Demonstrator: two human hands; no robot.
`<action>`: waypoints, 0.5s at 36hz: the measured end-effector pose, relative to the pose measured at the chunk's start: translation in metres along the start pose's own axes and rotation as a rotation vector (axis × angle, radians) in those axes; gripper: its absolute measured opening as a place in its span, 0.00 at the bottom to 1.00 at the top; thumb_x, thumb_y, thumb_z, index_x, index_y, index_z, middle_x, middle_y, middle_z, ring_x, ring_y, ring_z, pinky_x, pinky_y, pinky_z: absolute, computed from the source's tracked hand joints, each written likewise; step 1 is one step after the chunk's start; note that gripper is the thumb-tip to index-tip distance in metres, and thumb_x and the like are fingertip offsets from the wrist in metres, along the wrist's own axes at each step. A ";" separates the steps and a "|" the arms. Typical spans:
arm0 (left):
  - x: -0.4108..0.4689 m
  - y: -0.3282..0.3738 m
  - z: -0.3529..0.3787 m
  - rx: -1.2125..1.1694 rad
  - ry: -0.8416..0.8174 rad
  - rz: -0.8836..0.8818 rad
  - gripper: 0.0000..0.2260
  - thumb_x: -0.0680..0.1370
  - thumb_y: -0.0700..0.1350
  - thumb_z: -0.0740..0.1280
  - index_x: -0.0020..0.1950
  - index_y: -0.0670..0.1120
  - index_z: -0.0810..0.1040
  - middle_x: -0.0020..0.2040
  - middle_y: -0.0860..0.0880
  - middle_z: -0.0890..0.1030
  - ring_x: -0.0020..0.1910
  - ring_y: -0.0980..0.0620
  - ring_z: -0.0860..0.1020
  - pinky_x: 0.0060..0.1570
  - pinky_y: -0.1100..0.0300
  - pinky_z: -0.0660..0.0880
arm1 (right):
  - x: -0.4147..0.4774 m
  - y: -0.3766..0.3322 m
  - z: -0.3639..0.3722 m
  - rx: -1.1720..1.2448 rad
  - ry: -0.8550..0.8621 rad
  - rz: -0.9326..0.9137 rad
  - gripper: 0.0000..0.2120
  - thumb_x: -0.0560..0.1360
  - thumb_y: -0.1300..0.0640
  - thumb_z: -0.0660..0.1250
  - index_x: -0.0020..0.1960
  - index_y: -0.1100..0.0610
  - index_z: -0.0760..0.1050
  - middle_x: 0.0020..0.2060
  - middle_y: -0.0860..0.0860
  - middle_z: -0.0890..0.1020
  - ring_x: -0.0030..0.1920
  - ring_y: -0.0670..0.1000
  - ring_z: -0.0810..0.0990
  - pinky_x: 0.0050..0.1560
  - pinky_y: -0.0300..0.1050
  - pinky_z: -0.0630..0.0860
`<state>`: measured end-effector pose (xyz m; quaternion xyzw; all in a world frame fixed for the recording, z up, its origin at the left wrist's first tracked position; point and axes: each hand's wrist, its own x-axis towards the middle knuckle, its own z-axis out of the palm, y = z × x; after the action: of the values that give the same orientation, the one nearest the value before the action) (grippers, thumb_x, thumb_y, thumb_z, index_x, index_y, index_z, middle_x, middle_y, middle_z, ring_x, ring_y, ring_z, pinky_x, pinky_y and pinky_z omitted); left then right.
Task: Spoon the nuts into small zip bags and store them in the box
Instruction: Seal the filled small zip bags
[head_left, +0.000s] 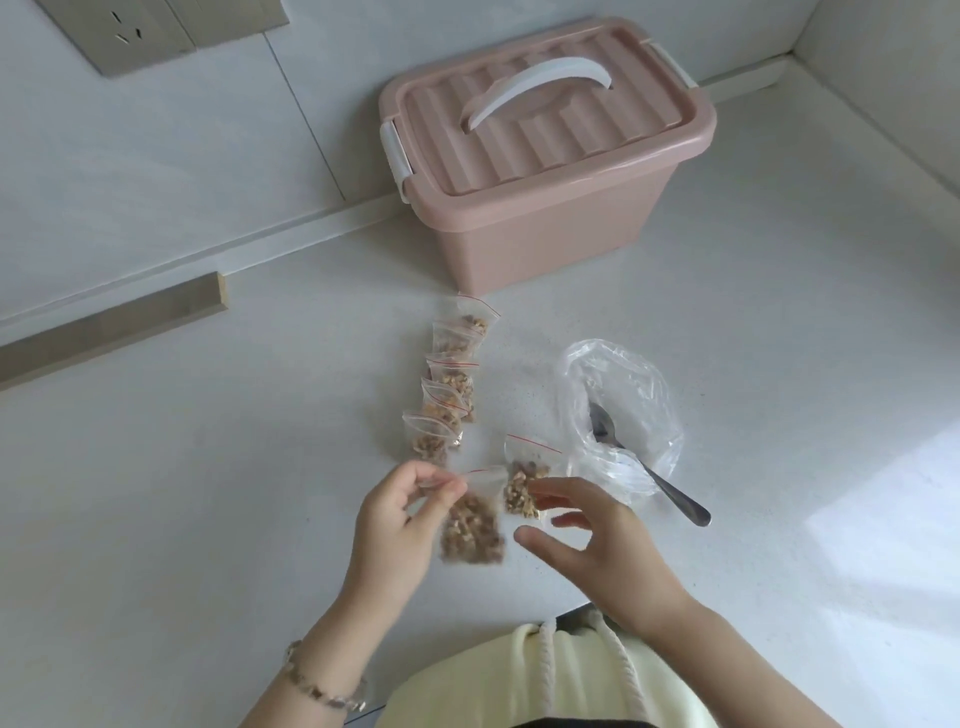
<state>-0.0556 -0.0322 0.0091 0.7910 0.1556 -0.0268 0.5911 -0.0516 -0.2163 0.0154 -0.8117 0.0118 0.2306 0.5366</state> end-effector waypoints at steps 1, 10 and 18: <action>-0.004 0.011 0.005 -0.047 -0.013 0.011 0.06 0.72 0.35 0.69 0.37 0.45 0.77 0.34 0.56 0.82 0.34 0.62 0.78 0.39 0.72 0.72 | -0.002 -0.004 0.001 0.059 -0.031 0.011 0.13 0.68 0.50 0.73 0.51 0.42 0.75 0.49 0.42 0.81 0.51 0.42 0.78 0.55 0.36 0.74; -0.020 0.056 0.032 -0.404 -0.022 -0.075 0.11 0.63 0.43 0.78 0.41 0.45 0.79 0.35 0.50 0.83 0.36 0.58 0.80 0.38 0.68 0.75 | -0.014 -0.036 -0.014 0.576 0.105 -0.028 0.10 0.64 0.58 0.70 0.42 0.63 0.83 0.40 0.53 0.86 0.45 0.50 0.84 0.46 0.37 0.78; -0.026 0.063 0.045 -0.455 -0.163 -0.105 0.10 0.70 0.44 0.68 0.44 0.39 0.84 0.44 0.43 0.84 0.50 0.47 0.82 0.51 0.58 0.77 | -0.021 -0.040 -0.014 0.555 0.227 0.033 0.14 0.63 0.51 0.70 0.41 0.60 0.83 0.38 0.54 0.85 0.42 0.51 0.83 0.47 0.42 0.77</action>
<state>-0.0568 -0.0962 0.0599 0.6237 0.1503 -0.0857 0.7623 -0.0543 -0.2167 0.0624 -0.6541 0.1477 0.1351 0.7294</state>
